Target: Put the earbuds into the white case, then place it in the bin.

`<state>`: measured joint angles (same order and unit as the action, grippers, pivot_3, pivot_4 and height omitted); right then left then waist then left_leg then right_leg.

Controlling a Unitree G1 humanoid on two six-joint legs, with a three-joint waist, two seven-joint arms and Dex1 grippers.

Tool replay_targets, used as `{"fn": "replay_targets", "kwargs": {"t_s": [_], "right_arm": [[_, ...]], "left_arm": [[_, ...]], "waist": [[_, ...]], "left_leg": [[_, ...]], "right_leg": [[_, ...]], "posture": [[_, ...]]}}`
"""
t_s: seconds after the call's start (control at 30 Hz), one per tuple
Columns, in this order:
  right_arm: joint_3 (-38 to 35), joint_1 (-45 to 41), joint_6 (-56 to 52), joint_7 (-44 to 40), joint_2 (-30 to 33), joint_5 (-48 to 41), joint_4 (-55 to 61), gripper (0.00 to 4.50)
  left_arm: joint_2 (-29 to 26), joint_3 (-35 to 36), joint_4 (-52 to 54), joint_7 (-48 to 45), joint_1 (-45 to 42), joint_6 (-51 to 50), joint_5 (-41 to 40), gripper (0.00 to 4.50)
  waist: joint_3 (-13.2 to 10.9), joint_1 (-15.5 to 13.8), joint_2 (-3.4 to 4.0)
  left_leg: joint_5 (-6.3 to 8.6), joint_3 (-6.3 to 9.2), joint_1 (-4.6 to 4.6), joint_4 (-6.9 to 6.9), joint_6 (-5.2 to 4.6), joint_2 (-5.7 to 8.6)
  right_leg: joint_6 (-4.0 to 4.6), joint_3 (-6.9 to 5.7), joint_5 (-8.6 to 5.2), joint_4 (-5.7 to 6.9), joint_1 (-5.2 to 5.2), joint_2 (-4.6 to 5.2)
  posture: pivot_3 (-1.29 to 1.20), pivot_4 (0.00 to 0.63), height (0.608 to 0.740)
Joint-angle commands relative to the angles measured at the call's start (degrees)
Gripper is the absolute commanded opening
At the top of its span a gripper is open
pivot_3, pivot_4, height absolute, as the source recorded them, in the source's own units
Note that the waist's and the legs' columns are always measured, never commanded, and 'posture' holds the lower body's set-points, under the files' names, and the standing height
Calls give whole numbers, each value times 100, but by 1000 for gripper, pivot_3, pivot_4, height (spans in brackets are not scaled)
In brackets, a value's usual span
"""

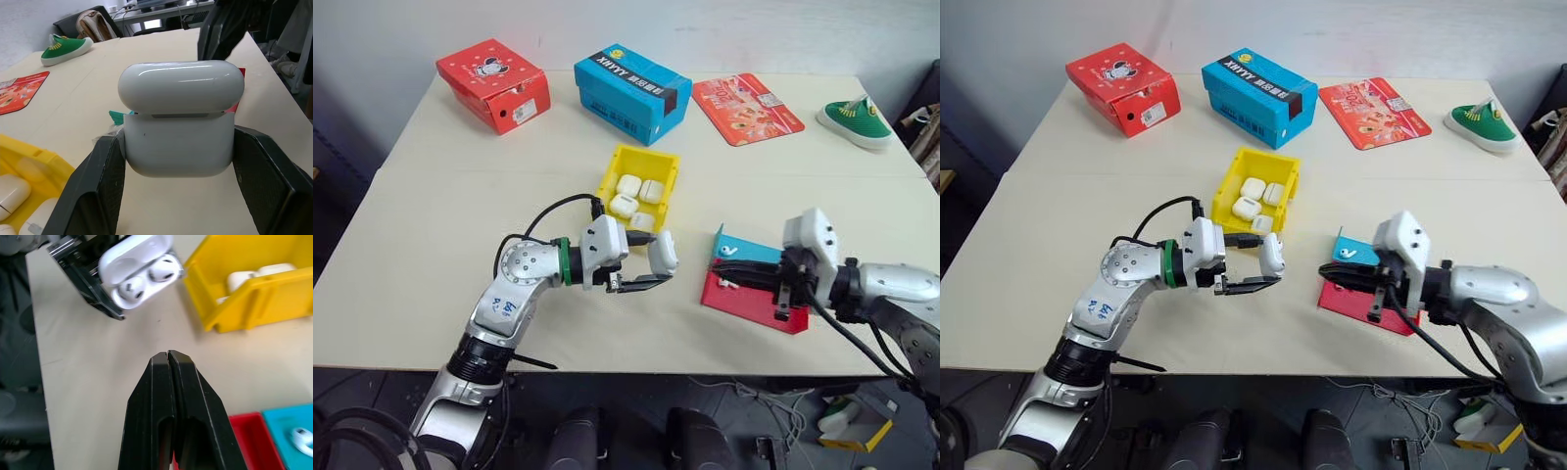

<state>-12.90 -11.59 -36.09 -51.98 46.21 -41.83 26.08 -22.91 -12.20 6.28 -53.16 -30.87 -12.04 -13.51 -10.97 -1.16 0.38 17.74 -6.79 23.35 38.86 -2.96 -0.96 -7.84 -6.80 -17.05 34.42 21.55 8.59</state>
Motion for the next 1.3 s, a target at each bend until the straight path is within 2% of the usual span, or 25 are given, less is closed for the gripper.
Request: {"fn": "replay_targets", "kwargs": {"t_s": [0.03, 0.27, 0.53, 0.73, 0.93, 1.0, 1.1, 1.17, 1.2, 1.3], "right_arm": [[-218, -372, 201, 14, -173, -392, 277, 16], [927, -1189, -292, 270, -117, -55, 685, 16], [1889, -1858, -868, 517, -42, 427, 753, 16], [2082, -2009, -1365, 599, 92, 592, 735, 16], [1264, -1358, -1188, 254, 488, 410, 605, 16], [823, -1060, -819, 157, 249, 208, 553, 16], [-382, -423, -416, 531, -600, -499, 430, 16], [-764, 202, 147, 197, -611, -177, 514, 368], [-1114, 520, 679, 173, -785, 42, 510, 590], [-1720, 1178, 1869, 138, -1089, 548, 391, 1568]], "left_arm": [[-22, -20, 187, -109, -68, -50, -101, 2800], [-1, -338, 187, -114, -345, -524, 106, 2800], [7, -496, 164, -93, -540, -806, 180, 2800], [-24, -434, 180, -85, -512, -787, 197, 2800], [-144, -304, 245, -108, -365, -588, 166, 2800], [-182, -233, 301, -147, -290, -520, 95, 2800], [-223, 109, 512, -223, -70, -733, -353, 2800], [-403, 434, 678, -394, 99, -946, -753, 2800], [-620, 830, 761, -686, 238, -1151, -1260, 2800], [-1107, 1597, 663, -1122, 469, -1266, -1952, 2800]], "waist": [[0, 20, 0], [0, 1, 0], [0, -8, 0], [0, -16, 0], [0, -24, -1], [0, -20, -1], [1, -18, -7], [0, -20, -4], [0, -26, -7], [-1, -8, -4]], "left_leg": [[-1, 0, -3, 0, 2, -2], [-4, 3, -4, 1, 7, -6], [-3, 6, 2, 3, 5, -1], [-3, 7, 3, 5, 4, -1], [-2, 10, 6, 6, 3, 2], [-2, 8, 5, 7, 2, 0], [-3, 9, 3, 2, 4, -3], [-2, 6, 3, 4, 5, -1], [-2, 6, 3, 3, 4, -1], [-2, 4, -1, 1, 5, -1]], "right_leg": [[0, 1, 0, 3, 0, -1], [1, 3, -1, 11, 3, -1], [2, 0, -1, 9, 5, 1], [2, -1, -1, 11, 6, 1], [2, -4, -1, 9, 4, 2], [2, -3, -1, 8, 3, 1], [1, -5, -1, 8, 2, -3], [2, -2, -1, 15, 4, -2], [1, 0, -1, 15, 4, -2], [1, 2, -1, 16, 4, -4]], "posture": [[0, 150, 740], [0, 150, 740], [0, 150, 740], [0, 150, 740], [0, 150, 740], [0, 150, 740], [0, 150, 740], [0, 150, 740], [0, 150, 740], [0, 150, 740]]}}
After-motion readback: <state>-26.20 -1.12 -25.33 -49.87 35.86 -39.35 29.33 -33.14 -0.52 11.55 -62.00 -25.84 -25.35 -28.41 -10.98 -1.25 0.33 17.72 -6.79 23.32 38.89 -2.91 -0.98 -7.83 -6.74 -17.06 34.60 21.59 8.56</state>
